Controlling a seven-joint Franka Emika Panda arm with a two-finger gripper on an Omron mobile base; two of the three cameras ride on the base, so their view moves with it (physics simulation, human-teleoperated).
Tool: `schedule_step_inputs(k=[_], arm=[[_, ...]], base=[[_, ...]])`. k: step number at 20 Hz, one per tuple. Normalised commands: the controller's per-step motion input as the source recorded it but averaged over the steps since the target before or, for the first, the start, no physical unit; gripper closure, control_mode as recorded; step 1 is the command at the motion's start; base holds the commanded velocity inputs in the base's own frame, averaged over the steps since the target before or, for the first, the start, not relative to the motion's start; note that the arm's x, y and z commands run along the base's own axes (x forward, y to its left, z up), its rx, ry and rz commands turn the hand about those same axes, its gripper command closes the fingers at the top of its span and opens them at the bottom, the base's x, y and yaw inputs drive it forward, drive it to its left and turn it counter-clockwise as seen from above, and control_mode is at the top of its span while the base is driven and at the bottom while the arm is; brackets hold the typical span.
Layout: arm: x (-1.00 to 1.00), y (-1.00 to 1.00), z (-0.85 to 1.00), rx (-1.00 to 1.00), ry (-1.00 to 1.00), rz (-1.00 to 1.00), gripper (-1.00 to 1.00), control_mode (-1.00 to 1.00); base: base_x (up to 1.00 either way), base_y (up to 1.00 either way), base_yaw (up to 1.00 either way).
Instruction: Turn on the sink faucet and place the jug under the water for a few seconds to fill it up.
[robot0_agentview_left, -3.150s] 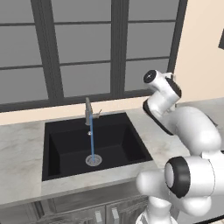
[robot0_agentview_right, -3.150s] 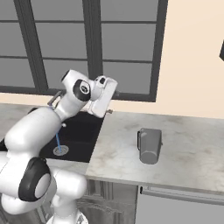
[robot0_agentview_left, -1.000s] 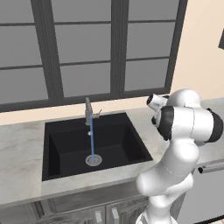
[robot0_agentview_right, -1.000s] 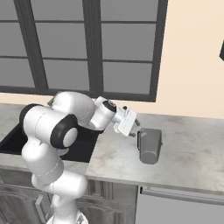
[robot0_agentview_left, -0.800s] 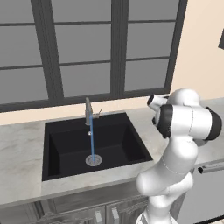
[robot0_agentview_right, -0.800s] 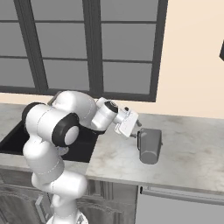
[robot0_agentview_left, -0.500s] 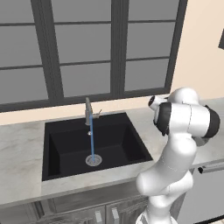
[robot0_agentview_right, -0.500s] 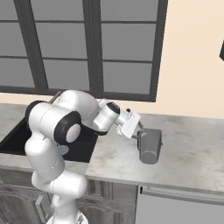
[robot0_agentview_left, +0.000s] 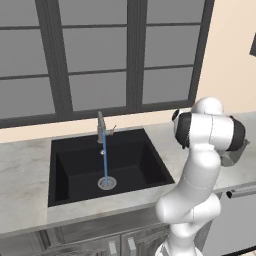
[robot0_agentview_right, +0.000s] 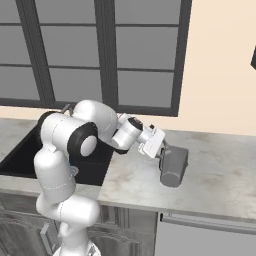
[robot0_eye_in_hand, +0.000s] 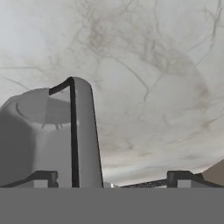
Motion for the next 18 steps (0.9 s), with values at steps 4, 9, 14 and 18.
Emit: schedule_step_inputs(k=[4, 9, 14, 18], arm=[[0.0, -0.13, -0.13, 0.0, 0.0, -0.04, -1.0, -1.0], [0.0, -0.09, -0.09, 0.0, 0.0, -0.05, -1.0, -1.0], [-0.11, -0.08, -0.03, 0.0, 0.0, -0.07, 1.0, -1.0], [-0.32, -0.22, 0.0, 0.0, 0.0, -0.12, 1.0, -1.0]], base=[[0.0, 0.0, 0.0], [0.0, 0.0, 0.0], [0.0, 0.0, 0.0], [0.0, 0.0, 0.0]])
